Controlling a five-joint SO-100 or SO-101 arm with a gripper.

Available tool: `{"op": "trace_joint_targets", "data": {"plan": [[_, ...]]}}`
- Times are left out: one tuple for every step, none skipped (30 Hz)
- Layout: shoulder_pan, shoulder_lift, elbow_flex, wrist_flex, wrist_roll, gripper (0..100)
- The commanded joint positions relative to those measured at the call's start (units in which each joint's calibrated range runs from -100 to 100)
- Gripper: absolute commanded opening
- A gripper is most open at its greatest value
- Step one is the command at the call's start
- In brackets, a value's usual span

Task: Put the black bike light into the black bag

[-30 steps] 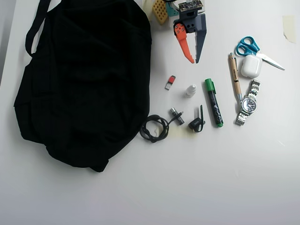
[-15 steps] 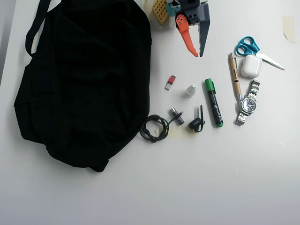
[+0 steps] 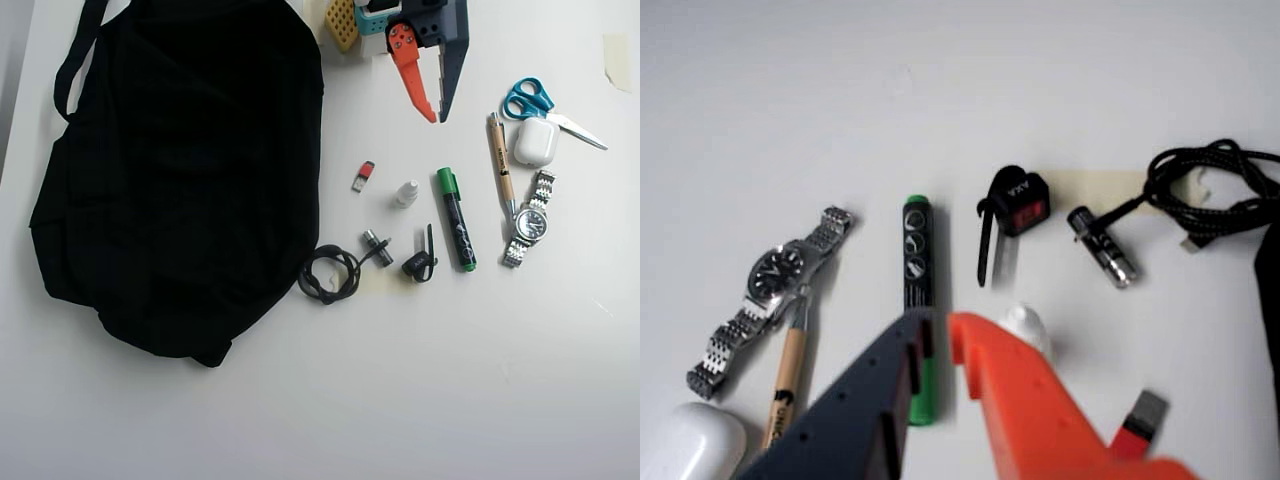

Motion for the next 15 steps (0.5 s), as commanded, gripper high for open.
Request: {"op": "trace_joint_targets", "data": {"plan": [[-0.2, 8.3, -8.4, -0.7, -0.1, 2], [-0.2, 10.1, -9.4, -1.1, -0.1, 2], [-0.2, 11.9, -10.5, -1.3, -0.2, 2], [-0.2, 13.9, -11.7, -1.3, -0.3, 2], [-0.2, 15.8, -12.9, -1.3, -0.3, 2], [-0.2, 18.0, -14.3, -1.3, -0.3, 2], [-0.1, 20.2, -15.5, -1.3, -0.3, 2], [0.1, 22.6, -16.7, -1.3, -0.4, 2], [0.2, 25.0, -18.0, -1.3, -0.4, 2], [0.4, 27.1, -19.6, -1.3, -0.4, 2], [0.4, 29.0, -21.4, -1.3, -0.4, 2], [0.4, 30.7, -23.2, -1.1, -0.3, 2], [0.5, 32.2, -25.0, -0.6, -0.3, 2], [0.6, 33.4, -26.1, -0.4, -0.3, 2], [1.0, 34.5, -26.8, -0.4, -0.3, 2]]}}
